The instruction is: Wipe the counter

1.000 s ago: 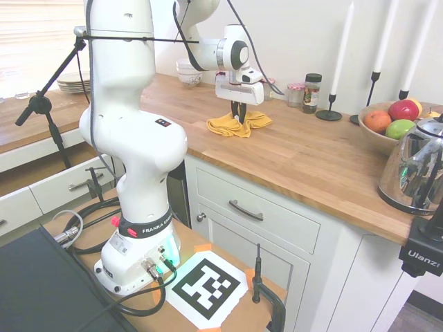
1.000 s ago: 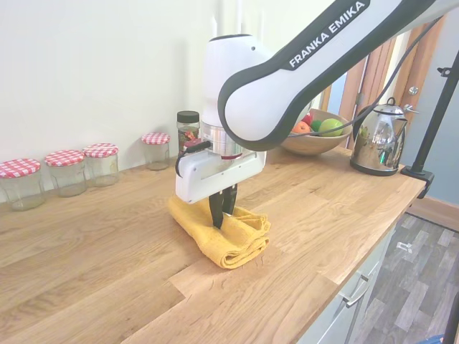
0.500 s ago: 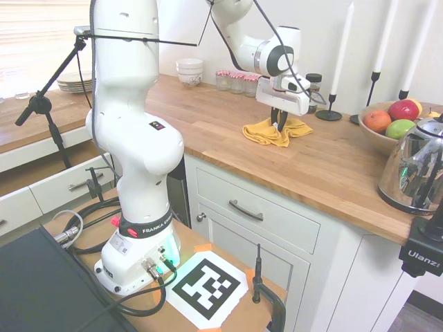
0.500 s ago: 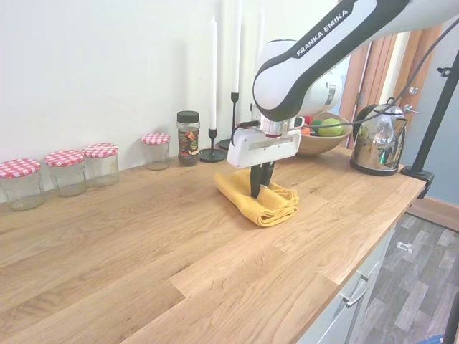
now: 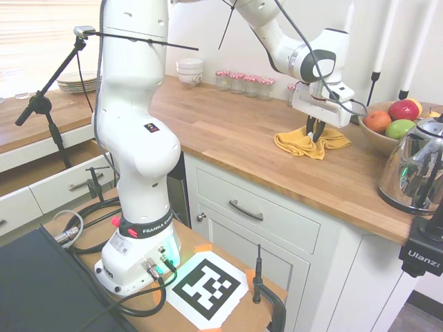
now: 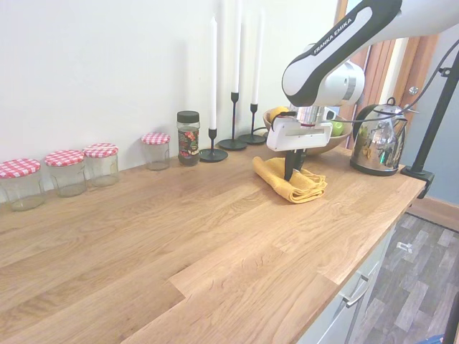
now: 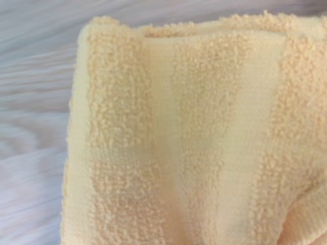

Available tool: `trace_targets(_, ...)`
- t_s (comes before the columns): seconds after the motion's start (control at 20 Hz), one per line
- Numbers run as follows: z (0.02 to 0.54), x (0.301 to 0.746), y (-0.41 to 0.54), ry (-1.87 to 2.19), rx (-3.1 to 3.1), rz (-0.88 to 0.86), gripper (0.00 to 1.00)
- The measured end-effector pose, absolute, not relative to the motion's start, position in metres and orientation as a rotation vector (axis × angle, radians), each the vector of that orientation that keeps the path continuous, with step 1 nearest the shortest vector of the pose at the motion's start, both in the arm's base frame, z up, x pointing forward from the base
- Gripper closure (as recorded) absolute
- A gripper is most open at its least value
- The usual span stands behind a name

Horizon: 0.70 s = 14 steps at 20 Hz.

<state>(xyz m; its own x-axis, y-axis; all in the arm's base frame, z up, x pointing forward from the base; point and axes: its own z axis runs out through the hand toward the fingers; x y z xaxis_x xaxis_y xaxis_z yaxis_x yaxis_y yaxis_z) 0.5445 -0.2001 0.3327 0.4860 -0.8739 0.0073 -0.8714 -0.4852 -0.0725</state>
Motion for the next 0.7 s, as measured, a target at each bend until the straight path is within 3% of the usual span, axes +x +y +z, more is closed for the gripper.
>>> trace_targets(0.7,0.3356,0.5444,-0.1987,1.569,-2.66,-0.06,0.0)
